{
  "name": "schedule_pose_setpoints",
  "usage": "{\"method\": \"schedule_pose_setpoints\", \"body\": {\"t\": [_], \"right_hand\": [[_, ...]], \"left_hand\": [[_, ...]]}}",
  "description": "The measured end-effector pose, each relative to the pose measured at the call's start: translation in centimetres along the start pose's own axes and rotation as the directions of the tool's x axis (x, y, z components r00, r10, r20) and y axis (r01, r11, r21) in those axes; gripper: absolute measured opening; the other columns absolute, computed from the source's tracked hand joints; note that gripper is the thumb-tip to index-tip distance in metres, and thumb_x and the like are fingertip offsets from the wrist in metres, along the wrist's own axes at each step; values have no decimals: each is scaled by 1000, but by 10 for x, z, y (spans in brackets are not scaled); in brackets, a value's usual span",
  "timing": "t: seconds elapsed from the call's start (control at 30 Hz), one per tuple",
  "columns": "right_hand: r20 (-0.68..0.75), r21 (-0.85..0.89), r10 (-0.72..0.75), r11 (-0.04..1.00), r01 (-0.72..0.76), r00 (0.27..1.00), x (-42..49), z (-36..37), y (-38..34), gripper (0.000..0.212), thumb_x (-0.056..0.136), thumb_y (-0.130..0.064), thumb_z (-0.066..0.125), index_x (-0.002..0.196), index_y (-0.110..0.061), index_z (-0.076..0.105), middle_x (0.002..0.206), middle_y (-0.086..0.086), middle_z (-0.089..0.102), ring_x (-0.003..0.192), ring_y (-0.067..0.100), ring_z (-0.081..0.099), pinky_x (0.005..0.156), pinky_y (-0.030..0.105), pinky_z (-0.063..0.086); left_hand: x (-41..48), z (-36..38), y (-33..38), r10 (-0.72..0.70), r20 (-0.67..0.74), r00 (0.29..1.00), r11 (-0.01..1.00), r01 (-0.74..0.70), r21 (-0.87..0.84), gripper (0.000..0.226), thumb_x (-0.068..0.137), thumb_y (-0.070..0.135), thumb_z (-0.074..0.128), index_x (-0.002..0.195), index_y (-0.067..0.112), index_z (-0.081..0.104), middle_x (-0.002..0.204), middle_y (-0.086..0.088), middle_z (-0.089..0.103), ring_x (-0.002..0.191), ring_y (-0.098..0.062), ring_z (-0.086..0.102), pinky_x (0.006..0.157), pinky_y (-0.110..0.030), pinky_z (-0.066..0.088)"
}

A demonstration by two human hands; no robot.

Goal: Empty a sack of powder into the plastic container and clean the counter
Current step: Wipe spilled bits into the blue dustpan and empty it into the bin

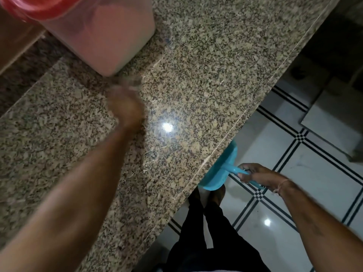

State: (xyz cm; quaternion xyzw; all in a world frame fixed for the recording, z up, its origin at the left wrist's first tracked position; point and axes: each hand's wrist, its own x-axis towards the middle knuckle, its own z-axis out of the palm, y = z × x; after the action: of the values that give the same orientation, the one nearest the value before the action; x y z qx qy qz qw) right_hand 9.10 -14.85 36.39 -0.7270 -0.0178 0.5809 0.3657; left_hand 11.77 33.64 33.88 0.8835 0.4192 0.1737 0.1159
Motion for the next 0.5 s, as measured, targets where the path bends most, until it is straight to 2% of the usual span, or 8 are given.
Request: {"method": "schedule_pose_setpoints", "body": {"t": [0.1,0.13,0.17,0.23,0.3,0.33,0.43,0.5], "right_hand": [[-3,30,5,1000,-5,1000,-2,0,-1,21,97,-20,69,112,-6,68,93,8,67,86,16,63,82,26,50],[-8,48,1,999,-1,1000,-3,-1,-4,20,96,-21,70,111,-7,68,92,7,68,87,17,64,83,29,51],[-20,66,-5,998,6,1000,-4,-2,-5,22,95,-23,72,111,-8,69,91,7,68,87,17,64,84,31,51],[-57,94,-13,995,19,998,-7,-5,-7,35,86,-31,76,111,-7,69,91,7,68,86,17,64,84,32,52],[-85,129,-20,991,31,996,-9,-8,-6,47,80,-35,75,112,-1,68,91,8,66,86,18,63,85,33,52],[-90,141,-25,989,37,996,-9,-9,-3,47,82,-34,76,112,1,67,91,8,66,87,19,62,86,34,52],[-100,165,-24,985,40,995,-13,-14,3,40,89,-32,77,109,1,67,90,8,64,89,22,60,86,37,49],[-90,158,-38,986,52,995,-17,-18,5,71,75,-57,82,109,3,65,90,6,64,87,20,61,84,35,48]], "left_hand": [[-85,-120,125,516,219,828,853,-471,-226,23,107,30,43,124,27,58,110,10,61,89,-5,54,86,-36,51],[-80,-125,123,538,176,824,830,-482,-281,24,107,29,43,125,26,58,115,5,64,95,-8,56,89,-42,54],[-64,-117,112,494,159,855,852,-440,-284,25,107,31,41,125,28,59,118,3,65,99,-9,57,89,-45,55],[-11,-102,78,121,24,992,988,-118,-102,32,105,34,41,134,33,55,128,-1,64,110,-18,62,93,-47,53],[25,-92,57,-202,55,978,972,194,133,49,101,35,42,150,31,41,141,-12,56,127,-33,57,102,-52,46],[24,-88,61,-224,44,974,960,213,184,55,100,37,39,154,27,37,144,-16,53,131,-37,53,104,-54,43],[-15,-83,120,196,192,962,980,-197,-15,46,104,39,34,142,18,49,125,-7,59,109,-26,60,85,-45,51],[-52,-88,152,578,245,778,815,-538,-213,35,105,39,35,126,23,59,111,-1,61,96,-18,58,80,-42,54]]}}
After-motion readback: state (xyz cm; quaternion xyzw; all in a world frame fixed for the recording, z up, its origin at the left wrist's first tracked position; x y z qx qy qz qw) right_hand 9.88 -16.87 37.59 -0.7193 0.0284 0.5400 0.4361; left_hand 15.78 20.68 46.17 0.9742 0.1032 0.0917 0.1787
